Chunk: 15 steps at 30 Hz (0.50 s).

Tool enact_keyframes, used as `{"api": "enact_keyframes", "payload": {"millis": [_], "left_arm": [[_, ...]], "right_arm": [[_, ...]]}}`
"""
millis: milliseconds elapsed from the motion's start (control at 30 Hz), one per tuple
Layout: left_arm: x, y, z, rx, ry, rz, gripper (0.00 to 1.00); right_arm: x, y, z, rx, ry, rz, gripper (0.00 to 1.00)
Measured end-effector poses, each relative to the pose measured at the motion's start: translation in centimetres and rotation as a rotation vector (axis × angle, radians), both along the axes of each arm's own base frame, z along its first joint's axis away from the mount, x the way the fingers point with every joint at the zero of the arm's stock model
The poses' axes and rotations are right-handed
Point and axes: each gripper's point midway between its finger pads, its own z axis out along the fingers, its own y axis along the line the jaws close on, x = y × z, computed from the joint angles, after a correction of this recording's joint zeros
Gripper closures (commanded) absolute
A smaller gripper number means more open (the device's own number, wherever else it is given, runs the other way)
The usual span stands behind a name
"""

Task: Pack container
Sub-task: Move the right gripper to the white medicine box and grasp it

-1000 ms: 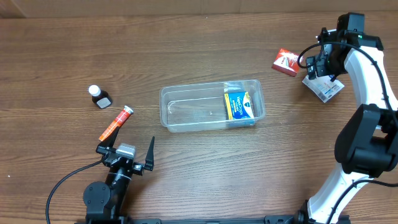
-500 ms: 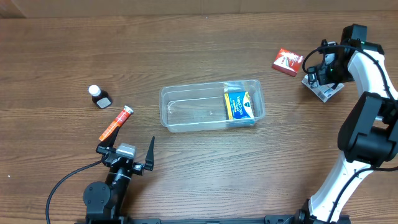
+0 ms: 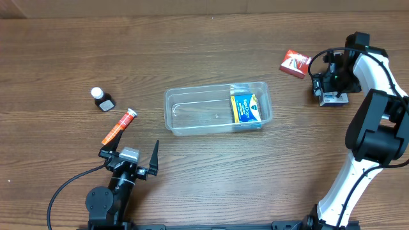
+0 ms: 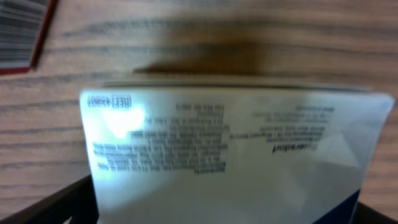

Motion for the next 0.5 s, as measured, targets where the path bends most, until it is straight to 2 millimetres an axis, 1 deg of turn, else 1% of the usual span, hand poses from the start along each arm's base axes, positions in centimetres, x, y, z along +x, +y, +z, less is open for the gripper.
{"api": "enact_keyframes", "payload": {"millis": [67,133,233,333,400,500], "left_arm": [[0.0,0.0,0.0,0.0,0.0,0.0,0.0],[0.0,0.0,0.0,0.0,0.0,0.0,0.0],[0.0,0.0,0.0,0.0,0.0,0.0,0.0],[0.0,0.0,0.0,0.0,0.0,0.0,0.0],[0.0,0.0,0.0,0.0,0.0,0.0,0.0],[0.0,0.0,0.0,0.0,0.0,0.0,0.0]], "right_arm": [[-0.9,0.3,-0.1,0.013,0.035,-0.036,0.0],[-1.1,0.4,-0.1,0.019,0.045,-0.049,0.0],[-0.4,0.6,0.0,0.044,0.012,-0.089,0.0],[0.5,0.5,0.1,0.058,-0.024,-0.22,0.0],[0.7,0.4,0.1,0.063,-0.035,-0.303,0.05],[0.6,0.0,0.1,0.042,-0.029,-0.33,0.12]]}}
